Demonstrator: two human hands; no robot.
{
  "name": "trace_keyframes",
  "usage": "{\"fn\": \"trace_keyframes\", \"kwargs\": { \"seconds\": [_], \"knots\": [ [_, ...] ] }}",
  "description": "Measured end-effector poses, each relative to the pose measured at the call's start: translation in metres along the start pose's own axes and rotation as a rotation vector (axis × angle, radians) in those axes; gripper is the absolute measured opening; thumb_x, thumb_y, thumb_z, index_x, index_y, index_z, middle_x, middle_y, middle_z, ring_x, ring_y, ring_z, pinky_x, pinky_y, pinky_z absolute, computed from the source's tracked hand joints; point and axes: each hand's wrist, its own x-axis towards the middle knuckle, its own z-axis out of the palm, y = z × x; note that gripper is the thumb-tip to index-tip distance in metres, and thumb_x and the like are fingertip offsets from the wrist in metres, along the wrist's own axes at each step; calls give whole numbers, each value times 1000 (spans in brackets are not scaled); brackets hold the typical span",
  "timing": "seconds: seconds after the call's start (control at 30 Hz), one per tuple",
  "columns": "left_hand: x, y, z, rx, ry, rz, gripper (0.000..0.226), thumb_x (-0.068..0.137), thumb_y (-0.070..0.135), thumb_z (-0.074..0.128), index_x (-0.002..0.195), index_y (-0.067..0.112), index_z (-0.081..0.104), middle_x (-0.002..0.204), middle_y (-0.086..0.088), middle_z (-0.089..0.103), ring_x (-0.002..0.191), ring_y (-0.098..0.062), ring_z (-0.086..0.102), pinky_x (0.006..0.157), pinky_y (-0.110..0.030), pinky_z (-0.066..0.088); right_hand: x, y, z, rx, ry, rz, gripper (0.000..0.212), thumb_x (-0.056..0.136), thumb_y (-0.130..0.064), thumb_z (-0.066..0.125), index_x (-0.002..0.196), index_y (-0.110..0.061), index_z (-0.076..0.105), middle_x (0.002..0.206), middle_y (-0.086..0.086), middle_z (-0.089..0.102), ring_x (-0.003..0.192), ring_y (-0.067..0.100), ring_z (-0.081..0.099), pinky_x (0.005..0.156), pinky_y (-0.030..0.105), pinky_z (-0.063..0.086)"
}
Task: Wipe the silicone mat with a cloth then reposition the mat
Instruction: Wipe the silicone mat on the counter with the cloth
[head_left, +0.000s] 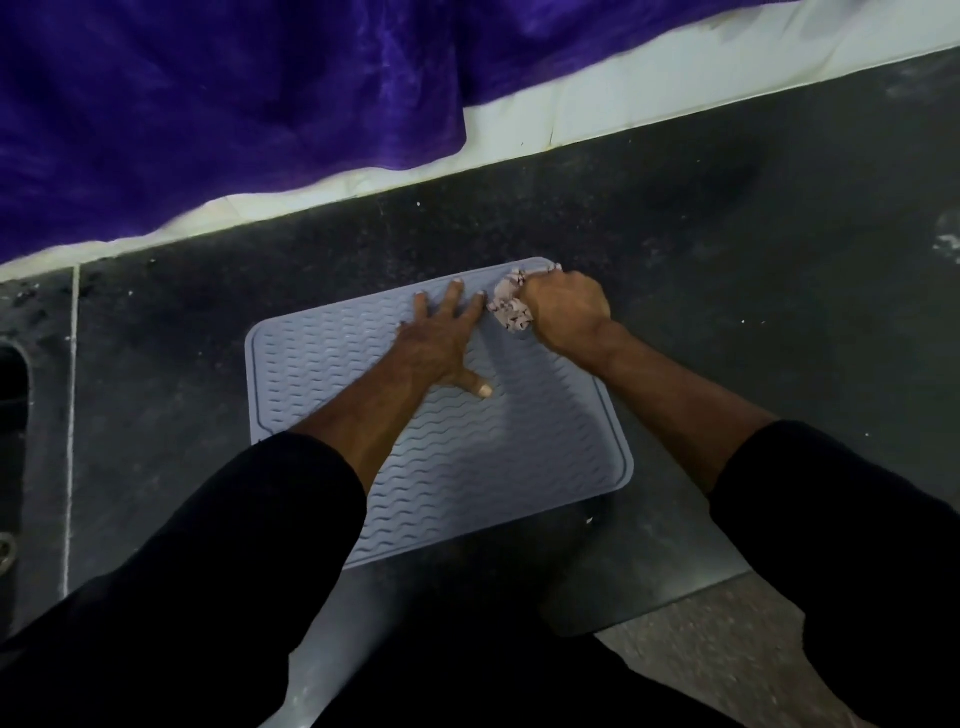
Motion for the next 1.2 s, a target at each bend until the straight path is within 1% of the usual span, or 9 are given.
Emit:
{"fn": "trace_keyframes", "kwargs": {
  "seconds": [0.13,0.27,0.4,0.47,0.6,0.77,0.97,1.07,1.2],
  "knots": [
    [0,0,-1,-4,-7,-3,134,58,64,78,149,34,-16,157,1,-27,142,-43,-19,110,-68,14,2,4,-13,33,22,11,30,92,-22,55,120,-15,61,120,14,64,108,35,62,85,40,50],
    [2,-2,0,16,-15,10,133,58,66,77,150,33,-13,156,0,-28,141,-44,-19,109,-70,14,8,-5,-18,170,56,-19,25,93,-32,48,113,-22,61,115,7,66,106,32,63,85,40,51],
    [6,-3,3,19,-18,2,134,55,67,78,150,36,-10,157,1,-27,141,-44,-18,108,-70,14,-6,-7,1,121,-22,-119,40,95,-35,48,134,-27,49,138,6,51,123,31,51,93,45,50],
    [8,-4,5,20,-17,-2,135,54,68,78,150,36,-11,156,2,-27,142,-44,-18,108,-70,14,-12,-2,7,107,-15,-114,42,94,-35,48,136,-31,46,142,6,48,124,32,49,93,45,49],
    [10,-5,6,14,-2,-3,137,54,69,77,148,37,-17,156,3,-28,142,-43,-19,109,-69,14,-21,-1,6,63,-42,-94,40,94,-38,50,133,-31,48,135,7,54,117,32,57,87,42,50],
    [5,-3,4,2,0,-8,135,56,67,77,148,36,-17,156,3,-28,142,-43,-19,110,-68,13,-20,0,-6,0,-47,-16,30,93,-29,54,118,-16,61,120,11,65,107,33,63,84,41,51],
    [1,-1,-1,-3,-23,7,133,59,64,78,150,33,-15,156,1,-28,142,-43,-19,109,-69,13,1,-1,-23,138,100,-20,23,93,-30,51,113,-26,62,112,6,68,101,31,65,81,40,52],
    [1,-1,0,-5,-25,3,134,58,64,78,149,33,-16,156,1,-28,142,-43,-19,109,-69,13,-2,-4,-12,115,29,-49,29,95,-30,49,122,-24,57,122,8,63,108,33,61,83,41,50],
    [4,-2,2,-5,-8,6,134,57,66,77,149,34,-15,157,0,-26,142,-43,-19,110,-69,12,-21,1,1,74,-25,-113,39,95,-34,46,134,-31,48,137,7,52,118,34,56,90,44,49]
  ]
}}
